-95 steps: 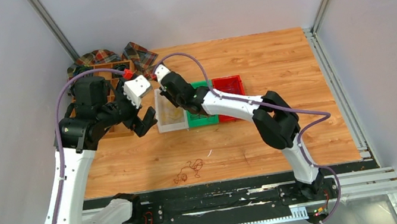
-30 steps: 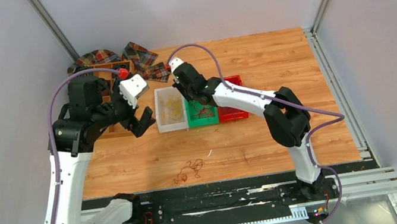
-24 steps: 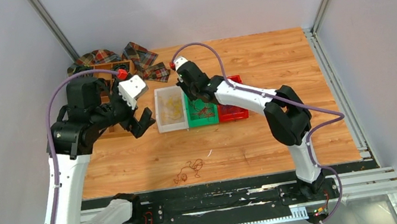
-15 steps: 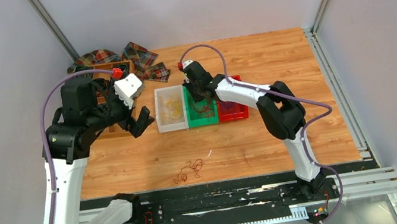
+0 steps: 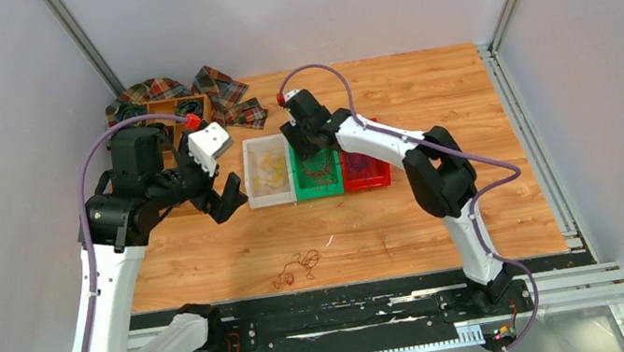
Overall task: Untangle the cables
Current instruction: Place the cable in the bin.
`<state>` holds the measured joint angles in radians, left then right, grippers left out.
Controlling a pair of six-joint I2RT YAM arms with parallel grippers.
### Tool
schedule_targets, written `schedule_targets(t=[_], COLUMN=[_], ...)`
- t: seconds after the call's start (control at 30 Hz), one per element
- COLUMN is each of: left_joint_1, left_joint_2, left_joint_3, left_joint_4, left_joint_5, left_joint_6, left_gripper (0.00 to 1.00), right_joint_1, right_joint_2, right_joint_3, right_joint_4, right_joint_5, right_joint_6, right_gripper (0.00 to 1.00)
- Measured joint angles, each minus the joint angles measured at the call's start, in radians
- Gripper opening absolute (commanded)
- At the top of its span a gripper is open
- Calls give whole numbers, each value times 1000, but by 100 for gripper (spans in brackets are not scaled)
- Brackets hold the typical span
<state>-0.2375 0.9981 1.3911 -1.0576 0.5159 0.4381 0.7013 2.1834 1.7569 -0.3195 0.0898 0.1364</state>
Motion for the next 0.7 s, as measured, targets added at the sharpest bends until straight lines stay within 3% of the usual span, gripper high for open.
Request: schedule_targets(t=[0.37, 0.53, 0.7], left_joint_1=[0, 0, 0], left_joint_2=[-2, 7, 16], left_joint_3=[-15, -15, -15], left_joint_4=[0, 0, -5], left_joint_5=[-47, -68, -73], left_joint_6=[-5, -19, -23], left_gripper=[98, 98, 98], right_joint_1=[11, 32, 75], right_joint_2=[-308, -416, -476], right_joint_3=[-62, -163, -303], right_joint_4=[-44, -59, -74], right_joint_5=[32, 77, 95], right_joint_6=[-26, -26, -16], right_gripper=[67, 68, 62])
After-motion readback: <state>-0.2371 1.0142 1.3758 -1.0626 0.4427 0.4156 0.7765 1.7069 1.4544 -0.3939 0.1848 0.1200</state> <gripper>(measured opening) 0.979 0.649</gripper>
